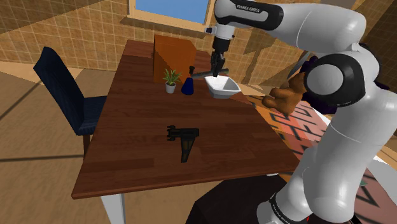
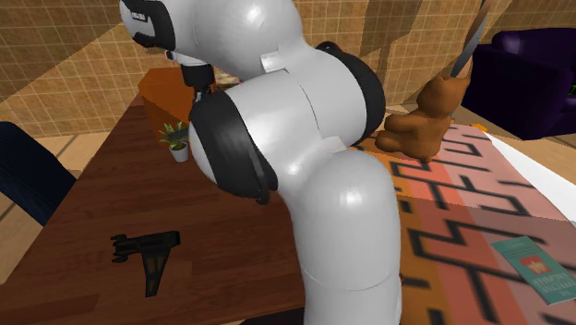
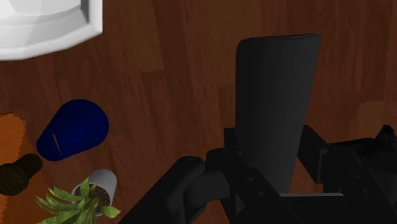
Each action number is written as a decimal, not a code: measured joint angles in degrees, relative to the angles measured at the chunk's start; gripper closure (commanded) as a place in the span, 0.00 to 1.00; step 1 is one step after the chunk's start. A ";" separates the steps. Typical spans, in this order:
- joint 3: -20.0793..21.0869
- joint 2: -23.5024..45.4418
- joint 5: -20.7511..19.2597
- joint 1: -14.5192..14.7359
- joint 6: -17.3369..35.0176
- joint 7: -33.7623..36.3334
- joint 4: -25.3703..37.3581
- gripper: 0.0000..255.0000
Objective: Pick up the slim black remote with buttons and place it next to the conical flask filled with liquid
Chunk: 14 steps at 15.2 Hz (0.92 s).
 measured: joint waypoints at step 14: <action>3.15 20.86 9.27 -4.51 -6.57 3.53 25.98 1.00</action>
